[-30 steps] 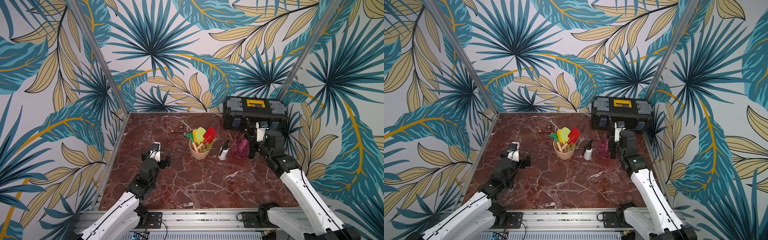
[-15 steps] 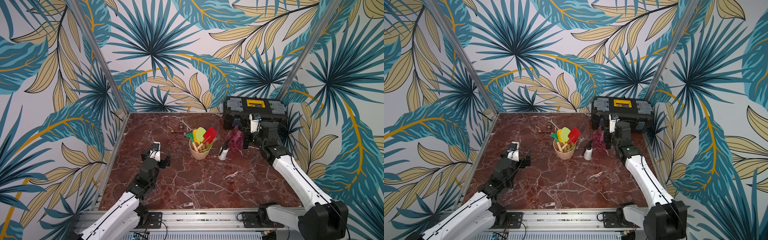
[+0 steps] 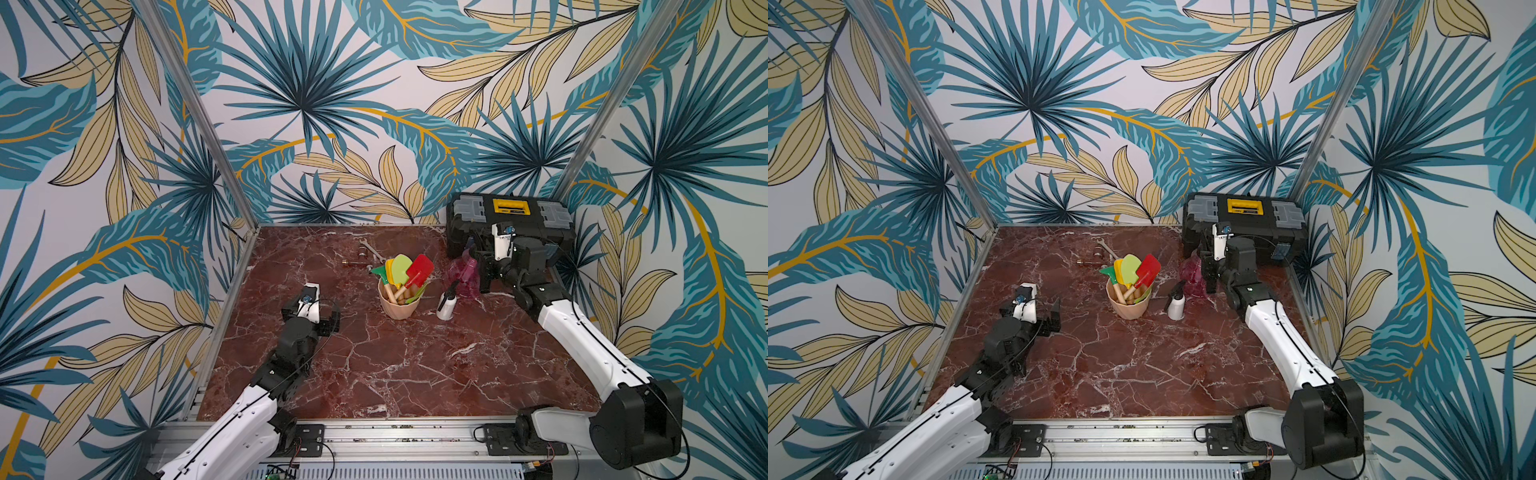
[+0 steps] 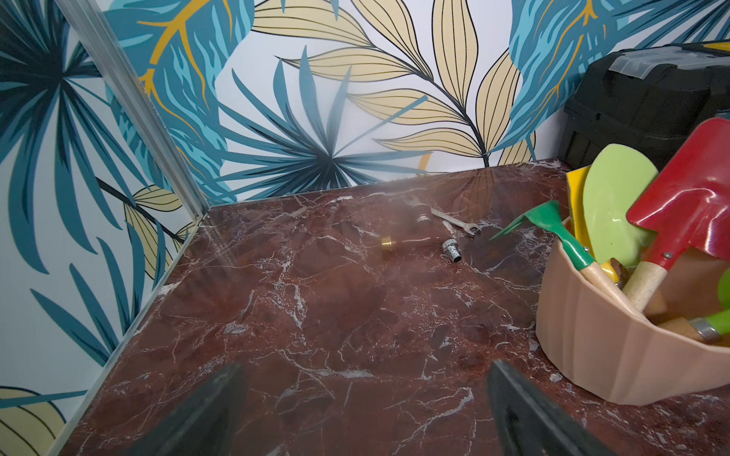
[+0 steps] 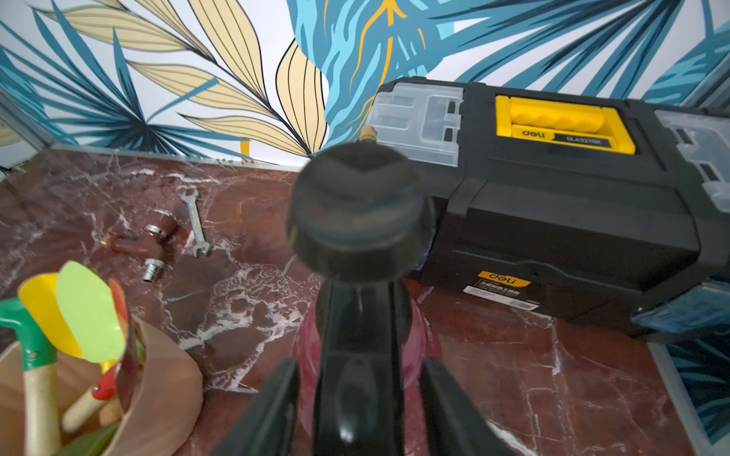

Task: Organize the gardening tools
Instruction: Move the gardening tool to the center of the board.

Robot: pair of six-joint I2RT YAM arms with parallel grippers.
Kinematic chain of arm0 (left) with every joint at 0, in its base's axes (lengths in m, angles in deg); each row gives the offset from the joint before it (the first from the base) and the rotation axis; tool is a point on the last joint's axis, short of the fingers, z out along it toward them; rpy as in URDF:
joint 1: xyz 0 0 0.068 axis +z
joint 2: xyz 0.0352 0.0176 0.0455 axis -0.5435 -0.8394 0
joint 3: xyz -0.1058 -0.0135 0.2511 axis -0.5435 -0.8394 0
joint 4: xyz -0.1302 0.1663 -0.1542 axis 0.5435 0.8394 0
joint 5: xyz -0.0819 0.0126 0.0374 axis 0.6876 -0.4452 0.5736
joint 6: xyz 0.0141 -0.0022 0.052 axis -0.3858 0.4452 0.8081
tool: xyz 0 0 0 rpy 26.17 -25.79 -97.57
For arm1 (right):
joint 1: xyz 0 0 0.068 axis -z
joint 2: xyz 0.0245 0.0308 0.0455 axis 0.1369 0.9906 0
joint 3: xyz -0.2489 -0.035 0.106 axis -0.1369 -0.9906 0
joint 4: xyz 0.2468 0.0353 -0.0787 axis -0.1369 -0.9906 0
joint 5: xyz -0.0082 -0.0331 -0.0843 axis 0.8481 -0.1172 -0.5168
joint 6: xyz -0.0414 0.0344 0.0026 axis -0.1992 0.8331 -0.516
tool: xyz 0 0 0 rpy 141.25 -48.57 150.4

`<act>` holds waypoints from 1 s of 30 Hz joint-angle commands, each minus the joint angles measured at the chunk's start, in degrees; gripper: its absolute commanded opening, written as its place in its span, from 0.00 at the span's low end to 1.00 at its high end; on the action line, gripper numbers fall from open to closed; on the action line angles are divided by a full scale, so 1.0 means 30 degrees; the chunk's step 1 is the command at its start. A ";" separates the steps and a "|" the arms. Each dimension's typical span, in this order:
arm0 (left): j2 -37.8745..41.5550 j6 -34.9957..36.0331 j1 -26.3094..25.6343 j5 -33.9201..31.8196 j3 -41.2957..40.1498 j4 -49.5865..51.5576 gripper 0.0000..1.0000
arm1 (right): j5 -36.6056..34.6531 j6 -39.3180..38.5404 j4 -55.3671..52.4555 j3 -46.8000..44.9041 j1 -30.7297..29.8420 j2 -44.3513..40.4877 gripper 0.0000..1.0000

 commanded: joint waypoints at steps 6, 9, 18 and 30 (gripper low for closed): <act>0.0359 0.0338 0.0106 -0.0101 0.0308 0.0050 1.00 | -0.0281 0.1376 -0.1675 0.0842 0.0035 -0.2199 0.99; 0.0428 0.0485 0.0113 -0.0188 0.0291 0.0002 1.00 | -0.1591 0.2119 -0.2591 0.0296 0.0114 -0.3403 0.99; 0.0379 0.1045 0.0106 0.0074 0.0347 -0.0249 1.00 | -0.3550 0.3211 -0.3307 -0.2809 0.1428 -0.7097 0.99; -0.1741 0.2997 0.0606 0.1217 -0.0227 -0.2804 1.00 | -0.2972 0.1302 0.8969 -1.1039 0.4350 -0.5559 0.99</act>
